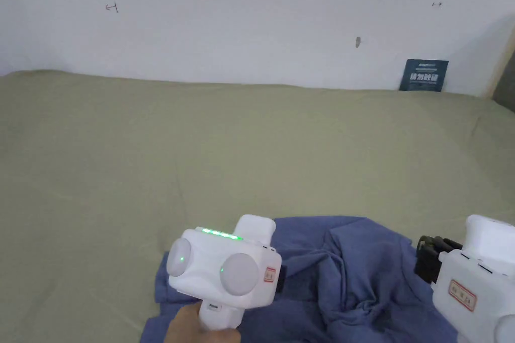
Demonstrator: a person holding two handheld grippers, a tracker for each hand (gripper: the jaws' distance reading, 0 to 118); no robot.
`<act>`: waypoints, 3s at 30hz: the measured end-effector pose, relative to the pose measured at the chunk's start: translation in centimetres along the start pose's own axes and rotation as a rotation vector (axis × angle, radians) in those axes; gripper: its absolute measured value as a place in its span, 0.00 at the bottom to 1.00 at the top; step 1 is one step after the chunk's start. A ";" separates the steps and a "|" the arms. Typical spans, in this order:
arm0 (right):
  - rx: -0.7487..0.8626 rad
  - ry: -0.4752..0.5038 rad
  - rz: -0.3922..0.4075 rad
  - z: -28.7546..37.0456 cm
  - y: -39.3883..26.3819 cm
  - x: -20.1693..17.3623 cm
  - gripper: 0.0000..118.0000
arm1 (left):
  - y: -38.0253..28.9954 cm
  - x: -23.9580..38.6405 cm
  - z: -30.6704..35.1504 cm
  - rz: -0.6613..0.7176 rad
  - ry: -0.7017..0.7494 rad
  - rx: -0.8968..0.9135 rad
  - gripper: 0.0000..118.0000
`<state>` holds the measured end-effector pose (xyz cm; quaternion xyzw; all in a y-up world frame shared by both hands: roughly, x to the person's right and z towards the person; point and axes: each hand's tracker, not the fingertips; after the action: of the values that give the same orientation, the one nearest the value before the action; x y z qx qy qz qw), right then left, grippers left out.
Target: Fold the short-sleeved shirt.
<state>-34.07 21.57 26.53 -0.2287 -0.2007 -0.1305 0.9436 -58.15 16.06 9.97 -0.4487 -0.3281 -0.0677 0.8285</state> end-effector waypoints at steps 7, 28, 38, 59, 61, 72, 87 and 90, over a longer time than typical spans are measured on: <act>-0.053 0.043 0.036 -2.3 -0.8 -2.3 0.00 | -1.2 -7.4 1.0 0.144 0.125 0.027 0.38; -0.152 0.028 0.037 -6.3 -2.0 -1.5 0.00 | 2.5 -13.0 -6.6 0.186 0.349 -0.081 0.02; -0.194 0.205 0.128 -12.9 4.9 -1.4 0.87 | 4.0 -12.5 -0.7 0.203 0.249 0.023 0.02; -0.623 0.172 0.384 -29.8 3.7 -4.2 0.02 | 3.7 -13.3 -0.4 0.215 0.238 -0.001 0.02; -0.600 0.157 0.360 -28.8 4.6 -4.3 0.02 | 3.8 -13.2 0.4 0.204 0.248 0.009 0.02; -0.281 0.130 0.111 -16.4 16.1 2.7 0.02 | 6.3 -12.8 8.2 0.148 0.306 0.142 0.02; 0.100 0.133 -0.117 -1.2 30.3 8.9 0.02 | 16.0 -11.7 22.5 0.029 0.456 0.457 0.02; 0.121 0.139 -0.127 -1.0 32.9 8.1 0.02 | 19.2 -11.6 24.4 0.002 0.509 0.494 0.02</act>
<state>-15.47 48.18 16.76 -0.1486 -0.1564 -0.1931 0.9572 -71.13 44.47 -1.19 -0.2040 -0.1171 -0.0952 0.9673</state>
